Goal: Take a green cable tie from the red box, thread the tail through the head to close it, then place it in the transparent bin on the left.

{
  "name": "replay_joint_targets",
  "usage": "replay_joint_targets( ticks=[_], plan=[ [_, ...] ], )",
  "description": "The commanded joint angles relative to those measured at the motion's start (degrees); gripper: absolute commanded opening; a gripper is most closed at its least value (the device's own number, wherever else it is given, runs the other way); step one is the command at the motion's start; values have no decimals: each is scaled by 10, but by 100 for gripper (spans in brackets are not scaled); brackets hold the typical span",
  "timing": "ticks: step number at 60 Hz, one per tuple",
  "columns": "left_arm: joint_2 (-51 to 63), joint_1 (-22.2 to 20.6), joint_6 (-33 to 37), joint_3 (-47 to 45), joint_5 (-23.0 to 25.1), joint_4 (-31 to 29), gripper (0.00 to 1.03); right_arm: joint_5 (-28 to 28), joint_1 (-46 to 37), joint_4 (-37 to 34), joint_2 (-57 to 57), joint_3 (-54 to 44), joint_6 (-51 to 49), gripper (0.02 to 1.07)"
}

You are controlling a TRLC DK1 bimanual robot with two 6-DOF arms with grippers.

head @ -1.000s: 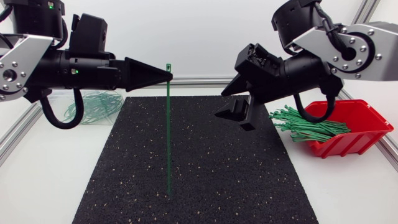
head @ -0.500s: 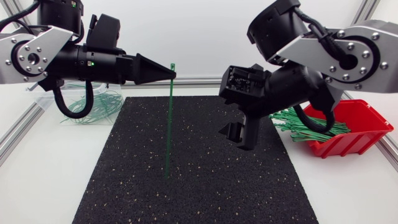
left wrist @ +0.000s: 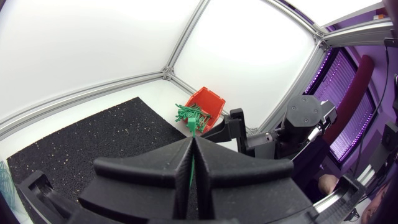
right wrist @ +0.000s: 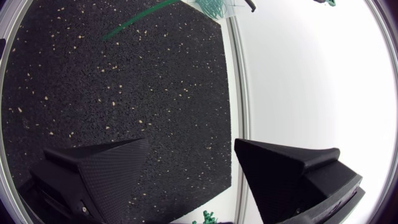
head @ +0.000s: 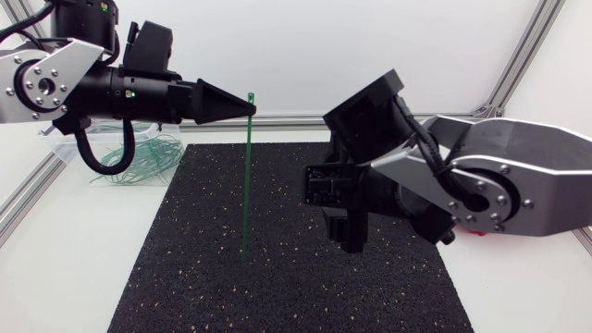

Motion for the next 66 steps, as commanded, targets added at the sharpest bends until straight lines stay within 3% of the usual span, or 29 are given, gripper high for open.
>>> replay_joint_targets(
  ticks=[1, 9, 14, 27, 46, 66],
  plan=[
    [19, -2, 6, 24, 3, -5, 4, 20, 9, 26, -1, -8, -37, 101],
    [24, -2, 5, 27, 3, -8, 4, 57, 30, 86, 0, -40, -81, 97],
    [25, 0, 5, 26, 3, -10, 4, 88, 44, 176, -2, -84, -147, 97],
    [26, 0, 5, 23, 3, -12, 3, 101, 74, 321, -7, -147, -242, 97],
    [28, -1, -4, 28, 3, -16, 4, 104, 114, 460, 8, -205, -377, 97],
    [35, 0, -9, 34, 3, -21, 3, 77, 151, 525, 47, -222, -436, 101]
  ],
)
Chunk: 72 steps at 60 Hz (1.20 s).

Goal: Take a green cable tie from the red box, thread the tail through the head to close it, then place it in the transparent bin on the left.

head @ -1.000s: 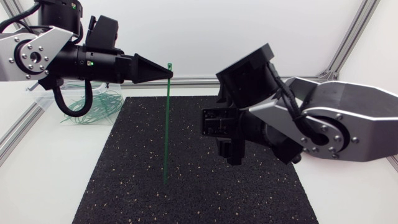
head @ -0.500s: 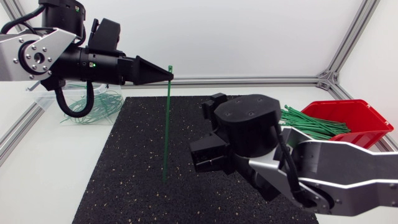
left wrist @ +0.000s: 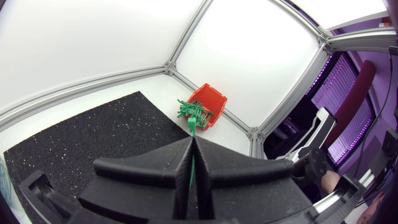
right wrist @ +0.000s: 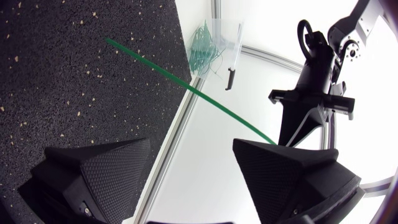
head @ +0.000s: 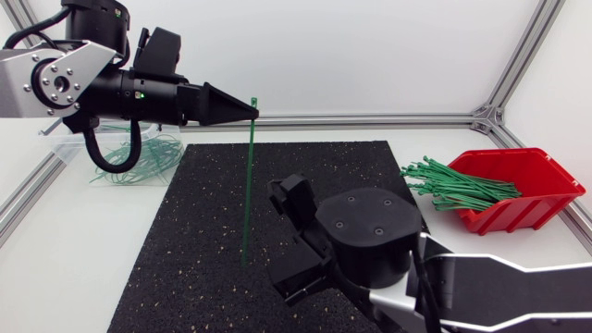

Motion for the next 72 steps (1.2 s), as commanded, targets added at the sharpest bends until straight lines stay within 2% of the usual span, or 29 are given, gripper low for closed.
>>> replay_joint_targets(
  ticks=[1, 24, 30, 36, 43, 57, 64, 72],
  plan=[
    [10, 0, -8, 19, 3, -7, 3, -7, 12, 25, 24, -11, -29, 101],
    [19, 2, -8, 27, 3, -17, 3, -62, 24, 89, 109, -19, -143, 102],
    [19, 2, -7, 30, 3, -22, 4, -83, 18, 134, 141, -22, -177, 101],
    [19, 2, -7, 30, 3, -24, 4, -95, 17, 157, 163, -22, -196, 96],
    [23, 3, -7, 31, 3, -24, 3, -110, 17, 181, 188, -21, -213, 95],
    [26, -1, -5, 31, 4, -30, 3, -138, 8, 203, 227, 1, -251, 81],
    [29, -2, -5, 34, 4, -32, 3, -148, -3, 213, 245, 13, -268, 81],
    [34, -3, -4, 36, 4, -34, 3, -162, -7, 231, 261, 18, -277, 70]
  ],
)
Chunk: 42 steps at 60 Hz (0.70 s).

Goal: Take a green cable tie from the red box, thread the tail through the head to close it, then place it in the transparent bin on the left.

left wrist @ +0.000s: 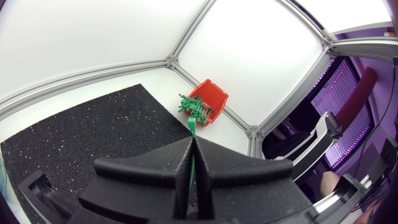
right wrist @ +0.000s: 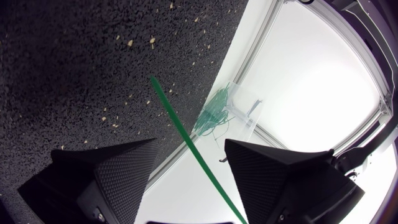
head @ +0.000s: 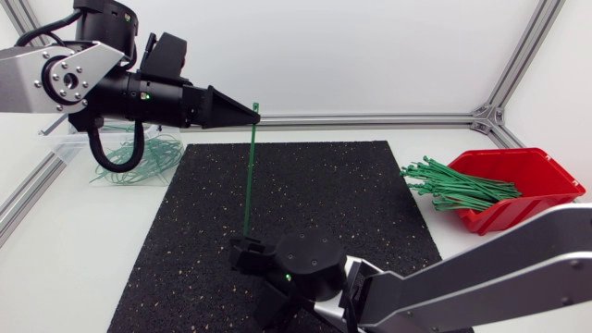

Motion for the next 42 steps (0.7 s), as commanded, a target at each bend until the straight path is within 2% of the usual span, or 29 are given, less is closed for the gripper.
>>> replay_joint_targets(
  ticks=[1, 25, 42],
  plan=[
    [14, -2, -5, 20, 4, -4, 4, -8, -4, 14, 16, 10, -23, 70],
    [23, -3, -4, 28, 4, -9, 3, -23, 9, 26, 19, 1, -26, 50],
    [17, -3, -4, 24, 7, -13, 3, -27, 9, 32, 23, -2, -30, 41]
  ],
)
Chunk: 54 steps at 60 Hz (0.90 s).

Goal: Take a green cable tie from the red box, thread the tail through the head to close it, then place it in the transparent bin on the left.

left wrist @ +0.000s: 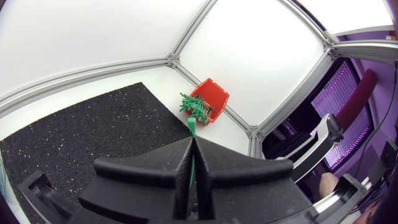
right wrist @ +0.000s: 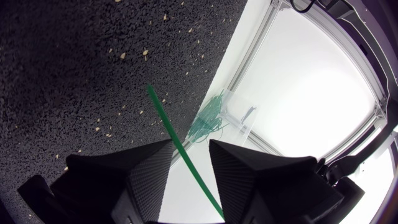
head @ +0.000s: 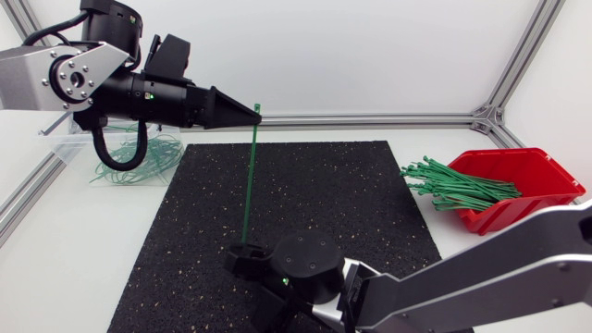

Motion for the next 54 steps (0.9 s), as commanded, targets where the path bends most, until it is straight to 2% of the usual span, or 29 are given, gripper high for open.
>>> replay_joint_targets(
  ticks=[1, 13, 23, 44, 54],
  plan=[
    [4, -3, -3, 14, 7, -8, 4, -4, 3, 19, 14, -2, -22, 41],
    [-1, -4, -3, 13, 9, -10, 3, -5, 5, 28, 14, -5, -23, 37],
    [-3, -4, -2, 11, 11, -10, 3, -11, 8, 28, 6, -8, -30, 13],
    [-9, -4, -1, 7, 13, -11, 3, 3, 13, 27, -8, -16, -30, 13],
    [-17, -3, 6, -1, 14, -11, 3, 3, 11, 23, -24, -12, -25, 8]
  ],
)
